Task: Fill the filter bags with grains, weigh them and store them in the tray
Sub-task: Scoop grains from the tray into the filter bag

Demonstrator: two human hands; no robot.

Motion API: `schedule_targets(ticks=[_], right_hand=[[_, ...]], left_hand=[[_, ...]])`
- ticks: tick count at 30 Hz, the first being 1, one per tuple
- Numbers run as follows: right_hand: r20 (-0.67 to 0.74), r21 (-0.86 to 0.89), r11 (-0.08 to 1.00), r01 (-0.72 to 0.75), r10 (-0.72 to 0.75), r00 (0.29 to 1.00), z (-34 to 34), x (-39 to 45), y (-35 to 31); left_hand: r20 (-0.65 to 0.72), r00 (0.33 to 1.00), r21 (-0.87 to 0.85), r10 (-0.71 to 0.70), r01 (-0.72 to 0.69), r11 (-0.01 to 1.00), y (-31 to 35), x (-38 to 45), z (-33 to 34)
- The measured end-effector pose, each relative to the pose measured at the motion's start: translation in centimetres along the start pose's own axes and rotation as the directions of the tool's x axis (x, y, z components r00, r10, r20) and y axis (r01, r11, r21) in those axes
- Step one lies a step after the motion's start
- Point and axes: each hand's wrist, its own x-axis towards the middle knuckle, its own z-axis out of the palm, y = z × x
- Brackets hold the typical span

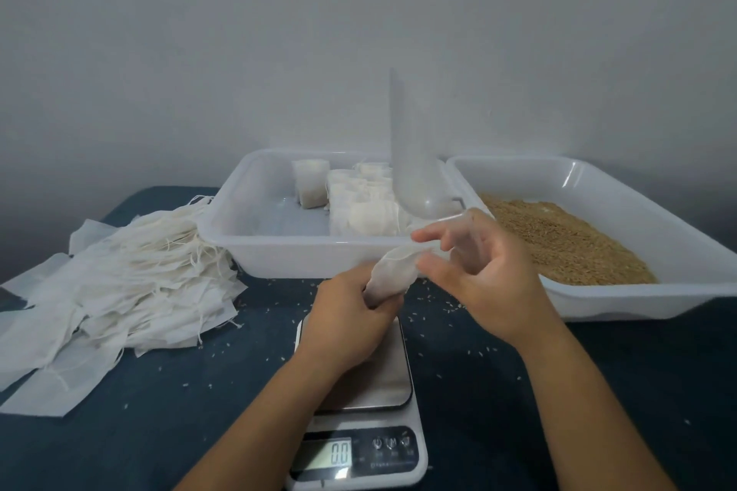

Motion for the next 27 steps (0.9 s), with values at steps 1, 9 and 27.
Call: schedule_targets(ticks=[1, 9, 27], right_hand=[[0.043, -0.024, 1.0, 0.004, -0.003, 0.999, 0.3, 0.0, -0.2], [0.123, -0.236, 0.972, -0.004, 0.034, 0.992, 0.6, -0.2, -0.3], [-0.356, -0.838, 0.21, -0.503, 0.488, 0.797, -17.8, 3.6, 0.0]], left_hand=[[0.002, 1.0, -0.002, -0.003, 0.003, 1.0, 0.0, 0.0, 0.0], [0.039, 0.999, -0.089, 0.036, -0.032, 0.995, -0.4, 0.1, -0.1], [0.026, 0.998, 0.077, -0.062, 0.06, 0.995, -0.1, -0.1, 0.1]])
